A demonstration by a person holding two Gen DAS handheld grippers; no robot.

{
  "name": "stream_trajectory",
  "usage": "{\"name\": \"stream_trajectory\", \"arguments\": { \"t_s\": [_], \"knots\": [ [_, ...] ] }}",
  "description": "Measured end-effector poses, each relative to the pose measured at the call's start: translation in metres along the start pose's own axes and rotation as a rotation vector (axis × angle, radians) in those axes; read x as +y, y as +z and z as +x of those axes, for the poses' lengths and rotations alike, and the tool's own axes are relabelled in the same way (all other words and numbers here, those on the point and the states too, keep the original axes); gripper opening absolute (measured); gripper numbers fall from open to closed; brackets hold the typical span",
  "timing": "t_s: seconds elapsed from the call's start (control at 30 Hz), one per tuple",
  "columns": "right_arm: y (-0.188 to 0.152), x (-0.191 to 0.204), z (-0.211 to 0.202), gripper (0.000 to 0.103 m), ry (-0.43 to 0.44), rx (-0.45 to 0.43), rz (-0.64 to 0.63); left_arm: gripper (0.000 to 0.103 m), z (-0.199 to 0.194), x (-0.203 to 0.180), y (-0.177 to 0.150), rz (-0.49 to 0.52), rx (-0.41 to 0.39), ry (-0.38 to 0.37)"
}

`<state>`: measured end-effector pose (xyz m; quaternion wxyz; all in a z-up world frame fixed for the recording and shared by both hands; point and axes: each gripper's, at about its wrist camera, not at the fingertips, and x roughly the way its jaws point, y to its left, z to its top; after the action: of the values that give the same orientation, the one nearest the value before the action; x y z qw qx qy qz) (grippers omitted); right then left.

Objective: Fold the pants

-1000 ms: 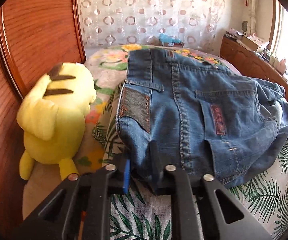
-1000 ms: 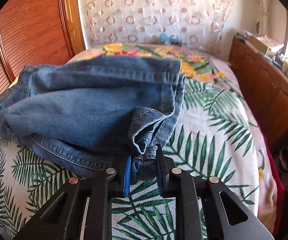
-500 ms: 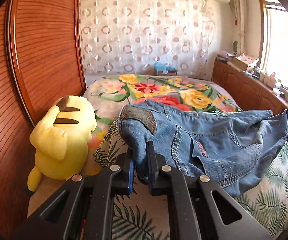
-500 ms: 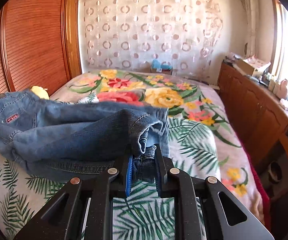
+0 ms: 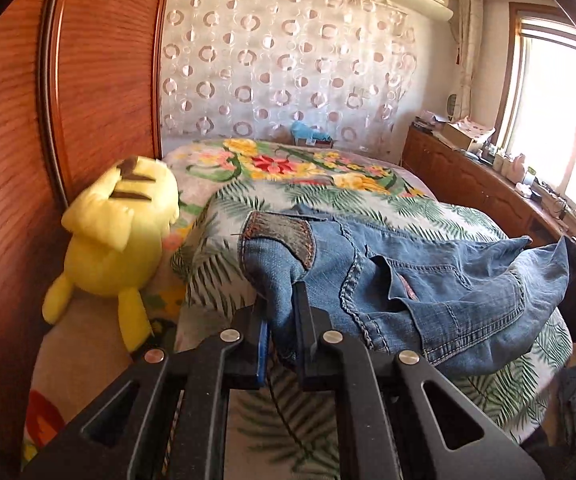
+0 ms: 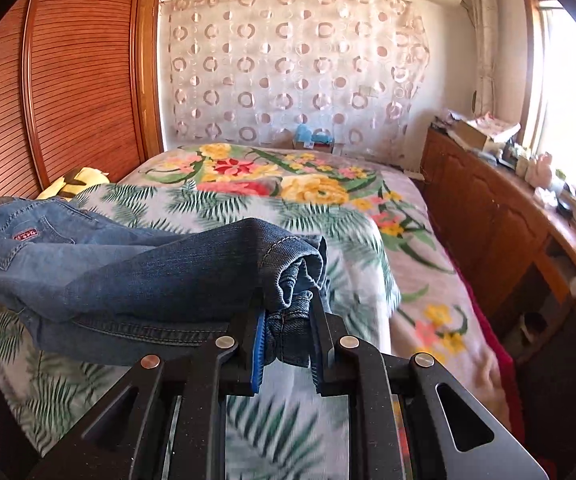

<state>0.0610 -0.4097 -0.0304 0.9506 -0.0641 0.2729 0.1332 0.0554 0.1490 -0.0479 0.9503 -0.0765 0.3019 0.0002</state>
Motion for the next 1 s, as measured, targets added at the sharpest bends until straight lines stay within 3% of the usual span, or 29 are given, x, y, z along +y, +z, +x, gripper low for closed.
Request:
{"name": "stream_trajectory", "arguments": {
  "t_s": [0.2,0.33,0.5,0.57,0.63,0.7,0.73,0.87,1.0],
  "knots": [
    [-0.040,-0.002,-0.008,0.018,0.029,0.072,0.054,0.012,0.012,-0.002,-0.039,-0.003,0.082,0.020],
    [-0.055,-0.010,0.005,0.020,0.040,0.119,0.109,0.014,0.019,-0.002,-0.045,0.001,0.108,0.023],
    [-0.054,-0.022,0.004,0.026,0.053,0.125,0.162,0.032,0.014,-0.002,-0.044,0.029,0.097,0.057],
    [-0.051,-0.023,-0.002,0.026,0.053,0.115,0.163,0.047,0.010,-0.001,-0.044,0.031,0.082,0.061],
    [-0.053,-0.017,-0.010,0.028,0.044,0.105,0.155,0.048,0.006,-0.001,-0.043,0.036,0.072,0.064],
    [-0.054,-0.014,-0.016,0.028,0.034,0.094,0.147,0.067,0.002,-0.002,-0.040,0.037,0.065,0.065],
    [-0.056,-0.014,-0.018,0.028,0.028,0.088,0.143,0.082,0.001,-0.003,-0.039,0.033,0.058,0.055],
    [-0.053,-0.016,-0.029,0.030,0.011,0.053,0.141,0.082,0.000,-0.015,-0.034,0.050,0.059,0.028],
    [-0.053,-0.017,-0.035,0.042,0.017,0.026,0.148,0.082,0.002,-0.041,-0.028,0.106,0.039,0.009]
  ]
}}
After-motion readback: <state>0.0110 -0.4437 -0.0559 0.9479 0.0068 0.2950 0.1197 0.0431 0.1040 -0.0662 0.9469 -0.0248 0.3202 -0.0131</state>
